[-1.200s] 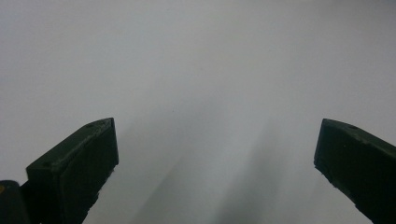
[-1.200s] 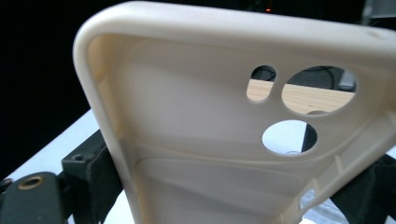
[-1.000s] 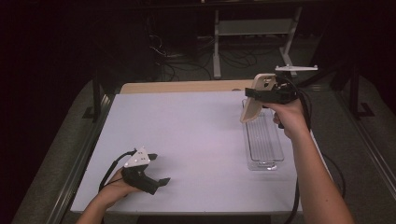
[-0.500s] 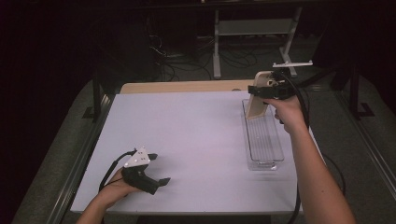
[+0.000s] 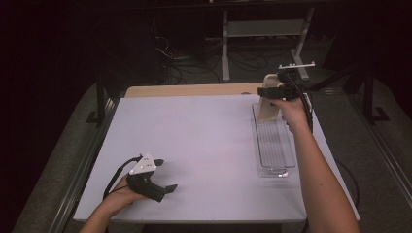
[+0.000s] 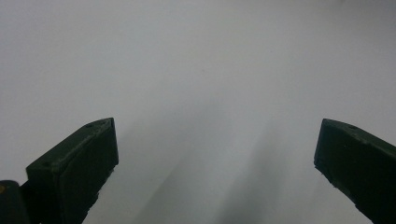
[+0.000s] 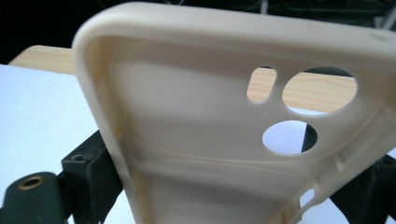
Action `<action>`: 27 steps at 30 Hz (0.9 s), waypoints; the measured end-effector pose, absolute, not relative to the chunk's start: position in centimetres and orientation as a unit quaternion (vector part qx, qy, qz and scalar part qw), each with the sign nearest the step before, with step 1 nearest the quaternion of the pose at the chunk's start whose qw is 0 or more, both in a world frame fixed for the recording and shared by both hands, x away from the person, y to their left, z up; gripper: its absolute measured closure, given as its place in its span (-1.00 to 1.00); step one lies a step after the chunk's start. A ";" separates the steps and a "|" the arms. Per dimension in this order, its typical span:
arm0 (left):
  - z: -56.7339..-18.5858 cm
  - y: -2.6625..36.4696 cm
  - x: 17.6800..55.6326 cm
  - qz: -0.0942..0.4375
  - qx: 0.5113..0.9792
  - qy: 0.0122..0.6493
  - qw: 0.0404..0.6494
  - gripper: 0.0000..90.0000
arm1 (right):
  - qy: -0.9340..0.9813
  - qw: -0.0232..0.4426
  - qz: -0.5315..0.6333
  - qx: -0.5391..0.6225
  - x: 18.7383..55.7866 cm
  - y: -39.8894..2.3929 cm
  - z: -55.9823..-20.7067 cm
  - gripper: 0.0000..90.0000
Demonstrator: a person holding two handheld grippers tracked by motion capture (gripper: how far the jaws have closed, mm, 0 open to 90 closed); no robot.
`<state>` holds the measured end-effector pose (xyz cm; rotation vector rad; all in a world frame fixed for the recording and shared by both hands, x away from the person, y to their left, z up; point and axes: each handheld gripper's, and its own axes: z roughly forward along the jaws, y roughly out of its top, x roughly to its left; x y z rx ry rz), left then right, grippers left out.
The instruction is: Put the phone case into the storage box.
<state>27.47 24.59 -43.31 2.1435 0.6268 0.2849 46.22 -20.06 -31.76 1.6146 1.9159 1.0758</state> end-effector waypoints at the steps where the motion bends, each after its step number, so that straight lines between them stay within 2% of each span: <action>1: -43.3 24.6 27.5 0.114 0.859 0.251 0.431 -1.00 | 0.687 0.207 0.383 0.581 46.4 -20.0 -31.8 -0.78; 11: -43.2 24.6 27.5 0.114 0.861 0.247 0.430 -1.00 | 0.677 0.228 0.343 0.610 48.4 -19.6 -33.7 -0.78; 27: -43.2 24.6 27.4 0.111 0.858 0.249 0.436 -1.00 | 0.666 0.233 0.305 0.640 50.4 -18.6 -36.4 -0.78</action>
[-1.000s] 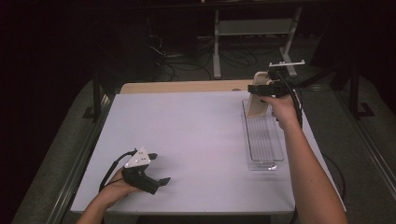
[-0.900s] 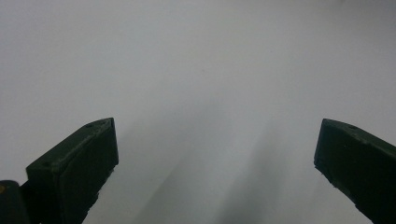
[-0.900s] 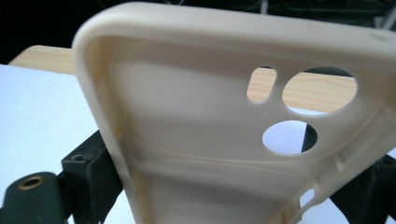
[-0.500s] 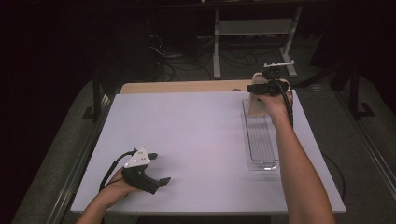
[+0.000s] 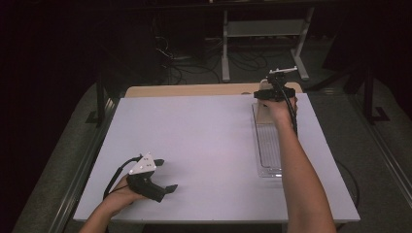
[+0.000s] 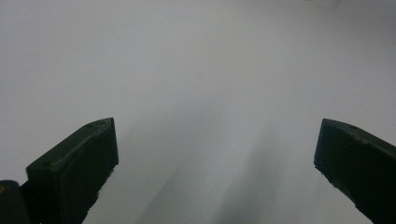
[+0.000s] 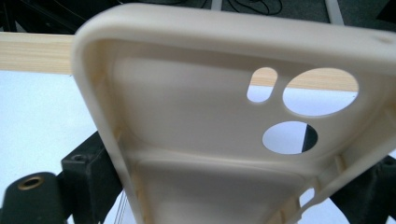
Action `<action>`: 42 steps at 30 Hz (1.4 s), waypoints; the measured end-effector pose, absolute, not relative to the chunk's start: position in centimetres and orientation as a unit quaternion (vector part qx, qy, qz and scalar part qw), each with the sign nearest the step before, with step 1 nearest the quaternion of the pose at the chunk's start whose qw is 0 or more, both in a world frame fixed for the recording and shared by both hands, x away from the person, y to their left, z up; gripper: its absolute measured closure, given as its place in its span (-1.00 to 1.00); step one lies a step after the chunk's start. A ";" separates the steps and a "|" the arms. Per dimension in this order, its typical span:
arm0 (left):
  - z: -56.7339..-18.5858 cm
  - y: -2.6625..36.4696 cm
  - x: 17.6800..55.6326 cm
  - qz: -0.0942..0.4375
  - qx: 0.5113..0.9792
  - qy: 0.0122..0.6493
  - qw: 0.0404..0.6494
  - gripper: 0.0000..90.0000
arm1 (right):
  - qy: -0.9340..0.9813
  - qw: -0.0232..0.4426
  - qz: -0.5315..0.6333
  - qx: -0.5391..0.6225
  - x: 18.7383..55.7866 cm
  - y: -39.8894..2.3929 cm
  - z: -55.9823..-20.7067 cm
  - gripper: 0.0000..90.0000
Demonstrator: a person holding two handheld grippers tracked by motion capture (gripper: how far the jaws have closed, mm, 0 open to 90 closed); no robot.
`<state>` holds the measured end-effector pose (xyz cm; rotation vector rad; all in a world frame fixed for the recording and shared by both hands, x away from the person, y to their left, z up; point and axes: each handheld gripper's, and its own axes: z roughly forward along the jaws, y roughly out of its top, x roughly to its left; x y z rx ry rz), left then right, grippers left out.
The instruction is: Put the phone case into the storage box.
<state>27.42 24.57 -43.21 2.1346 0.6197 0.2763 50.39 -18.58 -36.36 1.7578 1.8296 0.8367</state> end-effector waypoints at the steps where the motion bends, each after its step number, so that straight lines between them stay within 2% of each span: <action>1: -43.2 24.6 27.4 0.111 0.858 0.248 0.435 -1.00 | 0.665 0.233 0.303 0.642 50.5 -18.5 -36.5 -0.78; 19: -43.1 24.6 27.4 0.110 0.860 0.243 0.435 -1.00 | 0.684 0.261 0.264 0.628 51.8 -16.9 -37.2 -0.81; 42: -43.1 24.5 27.4 0.111 0.863 0.239 0.431 -1.00 | 0.683 0.225 0.278 0.636 52.2 -18.1 -37.5 -0.82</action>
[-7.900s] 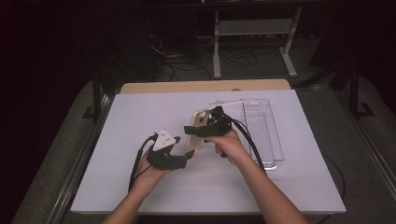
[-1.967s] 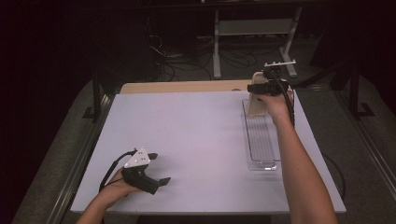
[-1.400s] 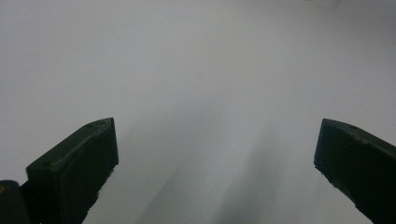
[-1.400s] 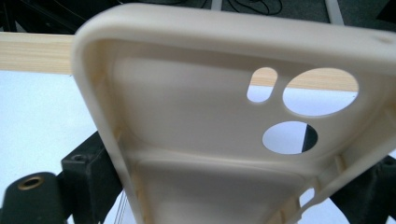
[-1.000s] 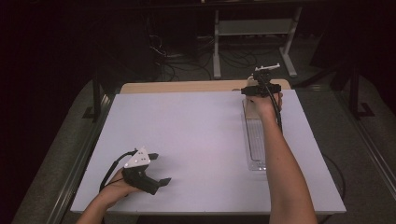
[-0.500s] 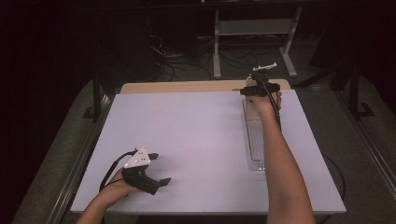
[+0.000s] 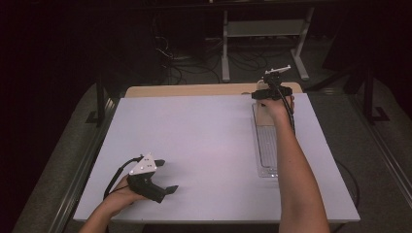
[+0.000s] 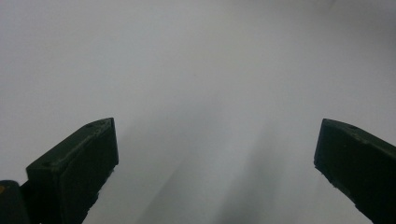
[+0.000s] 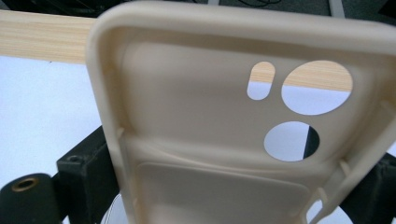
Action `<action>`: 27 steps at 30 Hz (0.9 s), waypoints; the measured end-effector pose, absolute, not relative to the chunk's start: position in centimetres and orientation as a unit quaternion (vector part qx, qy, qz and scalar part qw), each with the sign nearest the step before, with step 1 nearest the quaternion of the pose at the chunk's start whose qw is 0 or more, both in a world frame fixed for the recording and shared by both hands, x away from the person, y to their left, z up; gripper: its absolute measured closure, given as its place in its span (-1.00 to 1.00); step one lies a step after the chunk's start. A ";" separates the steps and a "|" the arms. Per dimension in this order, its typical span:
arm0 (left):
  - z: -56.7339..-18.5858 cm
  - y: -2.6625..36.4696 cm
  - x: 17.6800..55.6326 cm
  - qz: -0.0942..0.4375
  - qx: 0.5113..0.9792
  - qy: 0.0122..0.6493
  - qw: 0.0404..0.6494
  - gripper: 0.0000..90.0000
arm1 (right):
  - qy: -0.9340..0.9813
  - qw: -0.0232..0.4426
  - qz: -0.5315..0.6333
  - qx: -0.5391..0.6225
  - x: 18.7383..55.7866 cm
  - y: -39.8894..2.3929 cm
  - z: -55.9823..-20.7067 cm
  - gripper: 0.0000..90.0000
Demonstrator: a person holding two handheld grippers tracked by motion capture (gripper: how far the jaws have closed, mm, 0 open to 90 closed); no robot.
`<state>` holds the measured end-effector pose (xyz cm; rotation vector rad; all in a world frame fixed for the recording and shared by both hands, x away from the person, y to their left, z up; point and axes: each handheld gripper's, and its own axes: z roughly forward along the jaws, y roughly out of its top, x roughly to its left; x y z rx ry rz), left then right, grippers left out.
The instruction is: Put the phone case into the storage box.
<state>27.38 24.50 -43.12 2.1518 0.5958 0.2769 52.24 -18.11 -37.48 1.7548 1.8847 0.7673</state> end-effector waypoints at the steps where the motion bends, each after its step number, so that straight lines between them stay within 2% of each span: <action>1: -43.1 24.5 27.4 0.110 0.863 0.240 0.431 -1.00 | 0.683 0.225 0.279 0.636 52.2 -18.1 -37.5 -0.82; 27: -43.2 24.4 27.3 0.106 0.861 0.239 0.435 -1.00 | 0.690 0.212 0.275 0.635 52.4 -18.4 -37.9 -0.86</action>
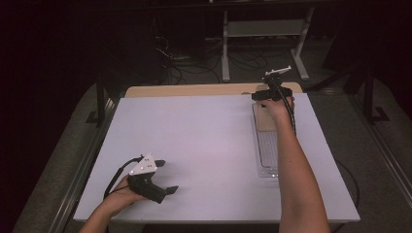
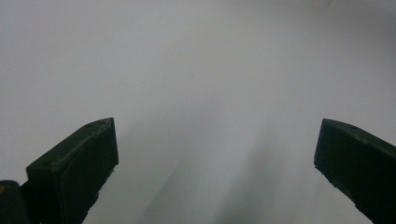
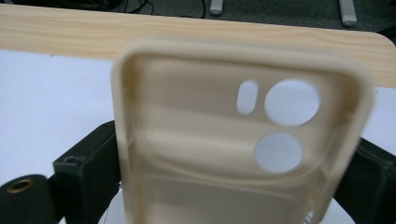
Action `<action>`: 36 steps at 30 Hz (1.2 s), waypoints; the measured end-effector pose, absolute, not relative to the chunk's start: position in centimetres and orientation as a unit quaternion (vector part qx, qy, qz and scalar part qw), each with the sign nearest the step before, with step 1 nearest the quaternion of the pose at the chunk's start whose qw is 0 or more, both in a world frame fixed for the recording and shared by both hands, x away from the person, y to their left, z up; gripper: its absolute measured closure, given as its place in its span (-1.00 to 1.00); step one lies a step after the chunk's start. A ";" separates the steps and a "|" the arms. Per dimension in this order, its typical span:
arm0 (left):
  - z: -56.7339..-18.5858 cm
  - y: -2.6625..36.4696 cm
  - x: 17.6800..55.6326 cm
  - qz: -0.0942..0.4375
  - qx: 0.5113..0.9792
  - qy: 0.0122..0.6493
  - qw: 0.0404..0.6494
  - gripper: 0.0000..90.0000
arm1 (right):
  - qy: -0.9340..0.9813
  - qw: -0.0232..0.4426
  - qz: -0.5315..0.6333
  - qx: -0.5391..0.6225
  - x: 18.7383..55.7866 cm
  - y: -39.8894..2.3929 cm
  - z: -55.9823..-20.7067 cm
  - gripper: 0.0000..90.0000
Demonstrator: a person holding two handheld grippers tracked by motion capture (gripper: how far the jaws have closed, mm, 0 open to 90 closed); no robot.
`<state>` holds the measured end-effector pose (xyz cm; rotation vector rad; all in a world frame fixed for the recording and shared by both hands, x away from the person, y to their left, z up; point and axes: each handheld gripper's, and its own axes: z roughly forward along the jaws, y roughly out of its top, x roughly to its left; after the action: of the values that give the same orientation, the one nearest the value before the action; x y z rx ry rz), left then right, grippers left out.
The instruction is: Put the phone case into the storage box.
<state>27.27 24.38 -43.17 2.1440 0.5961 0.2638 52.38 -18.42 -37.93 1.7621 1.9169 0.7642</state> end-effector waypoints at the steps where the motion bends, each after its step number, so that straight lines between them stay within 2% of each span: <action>1: -43.2 24.4 27.3 0.107 0.863 0.238 0.433 -1.00 | 0.688 0.211 0.278 0.636 52.4 -18.4 -37.9 -0.86; 28: -43.3 24.2 27.4 0.106 0.866 0.240 0.426 -1.00 | 0.693 0.214 0.321 0.609 50.2 -19.0 -34.9 -0.94; 36: -43.4 24.2 27.4 0.104 0.862 0.248 0.431 -1.00 | 0.703 0.210 0.335 0.591 48.6 -19.1 -35.2 -0.95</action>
<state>27.44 24.15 -43.38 2.1490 0.6195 0.2583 48.55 -19.13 -35.22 1.6439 1.9559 0.9310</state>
